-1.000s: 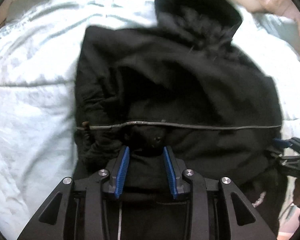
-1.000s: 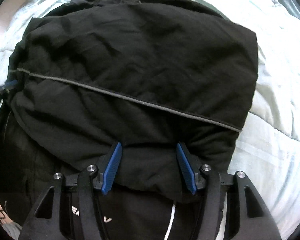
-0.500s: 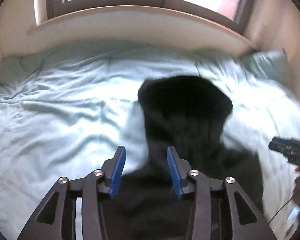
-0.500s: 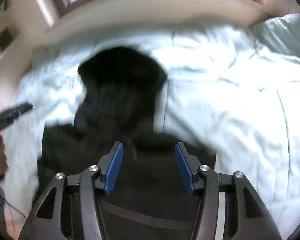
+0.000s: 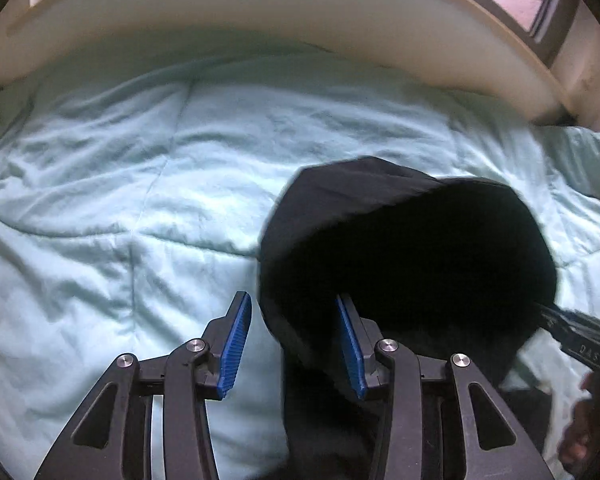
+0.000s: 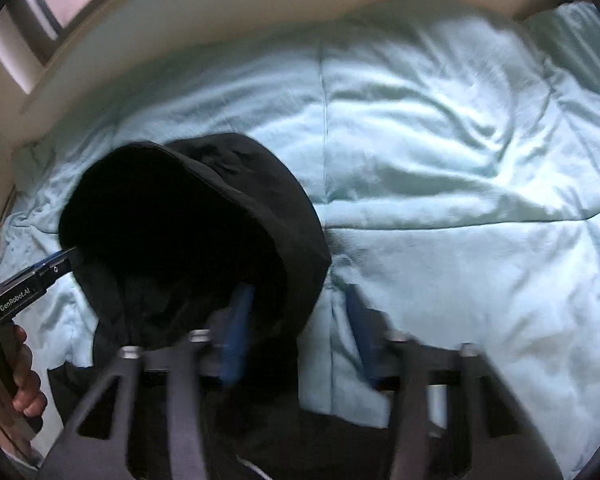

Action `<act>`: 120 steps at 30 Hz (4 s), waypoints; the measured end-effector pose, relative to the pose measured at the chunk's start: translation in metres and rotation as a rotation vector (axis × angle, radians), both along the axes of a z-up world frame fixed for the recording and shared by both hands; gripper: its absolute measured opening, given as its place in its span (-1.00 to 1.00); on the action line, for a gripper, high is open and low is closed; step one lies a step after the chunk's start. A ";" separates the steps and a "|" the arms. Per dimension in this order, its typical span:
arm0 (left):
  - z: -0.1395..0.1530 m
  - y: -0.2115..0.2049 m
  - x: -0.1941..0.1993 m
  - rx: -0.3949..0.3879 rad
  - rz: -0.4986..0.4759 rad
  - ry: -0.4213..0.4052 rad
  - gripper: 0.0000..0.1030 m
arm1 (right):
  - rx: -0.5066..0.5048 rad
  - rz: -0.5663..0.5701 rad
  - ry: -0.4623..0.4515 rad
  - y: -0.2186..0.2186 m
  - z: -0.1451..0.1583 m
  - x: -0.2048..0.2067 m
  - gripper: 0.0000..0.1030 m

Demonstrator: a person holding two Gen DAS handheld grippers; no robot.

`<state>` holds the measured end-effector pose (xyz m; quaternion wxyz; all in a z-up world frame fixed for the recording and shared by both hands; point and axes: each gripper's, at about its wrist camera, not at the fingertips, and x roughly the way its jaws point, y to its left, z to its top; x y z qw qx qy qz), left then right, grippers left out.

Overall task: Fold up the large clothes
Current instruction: 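Grasp the jacket hood with both grippers and lift it toward the hem, then fold the held hood down onto the jacket body with both grippers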

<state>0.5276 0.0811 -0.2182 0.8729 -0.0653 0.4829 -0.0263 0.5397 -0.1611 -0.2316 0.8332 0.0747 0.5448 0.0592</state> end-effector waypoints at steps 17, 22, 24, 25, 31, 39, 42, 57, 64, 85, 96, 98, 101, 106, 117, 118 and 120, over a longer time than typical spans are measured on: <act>-0.088 0.055 -0.026 -0.159 0.032 0.111 -0.70 | -0.033 0.064 0.108 -0.010 -0.082 -0.027 -0.89; -0.052 0.053 -0.057 -0.086 -0.019 0.037 -0.49 | -0.031 0.105 0.045 -0.019 -0.048 -0.048 -0.40; -0.027 0.054 -0.077 -0.053 -0.035 -0.010 -0.42 | -0.008 0.102 0.007 -0.029 -0.026 -0.062 -0.18; -0.017 0.054 -0.082 -0.042 -0.040 -0.033 -0.40 | 0.017 0.108 -0.026 -0.033 -0.011 -0.070 -0.18; 0.060 0.033 -0.075 -0.044 -0.089 -0.223 0.09 | 0.029 0.163 -0.183 -0.005 0.057 -0.064 -0.17; -0.047 -0.028 -0.012 -0.093 -0.201 0.096 0.14 | 0.016 0.265 0.005 0.052 -0.040 -0.005 -0.18; -0.082 -0.027 -0.020 -0.055 -0.221 0.108 0.14 | 0.011 0.272 0.032 0.052 -0.077 -0.012 -0.20; 0.004 -0.024 -0.021 -0.068 -0.235 -0.140 0.14 | 0.055 0.375 -0.229 0.114 0.032 0.043 -0.17; -0.077 -0.014 0.008 -0.030 -0.124 0.009 0.14 | 0.038 0.342 0.017 0.130 -0.087 0.078 -0.21; -0.075 0.012 -0.045 -0.146 -0.170 0.111 0.17 | 0.098 0.310 0.103 0.028 -0.081 -0.004 -0.29; -0.004 0.064 -0.075 -0.227 -0.229 -0.058 0.18 | 0.101 0.346 0.013 -0.001 -0.028 -0.024 0.06; 0.006 0.075 -0.066 -0.199 -0.216 -0.061 0.25 | 0.088 0.340 -0.010 -0.010 -0.020 -0.021 0.10; 0.016 0.097 -0.051 -0.192 -0.231 -0.056 0.29 | 0.099 0.303 -0.016 -0.026 -0.018 -0.009 0.10; -0.007 0.109 -0.008 -0.316 -0.266 0.038 0.32 | 0.228 0.287 0.037 -0.042 -0.033 0.025 0.10; -0.063 0.074 0.042 -0.481 -0.385 0.184 0.32 | 0.406 0.385 0.132 -0.004 -0.083 0.076 -0.07; -0.064 0.067 0.041 -0.455 -0.387 0.189 0.29 | 0.399 0.393 0.138 0.001 -0.084 0.077 -0.13; -0.061 0.051 0.032 -0.349 -0.401 0.166 -0.16 | 0.322 0.424 0.097 0.016 -0.074 0.071 -0.40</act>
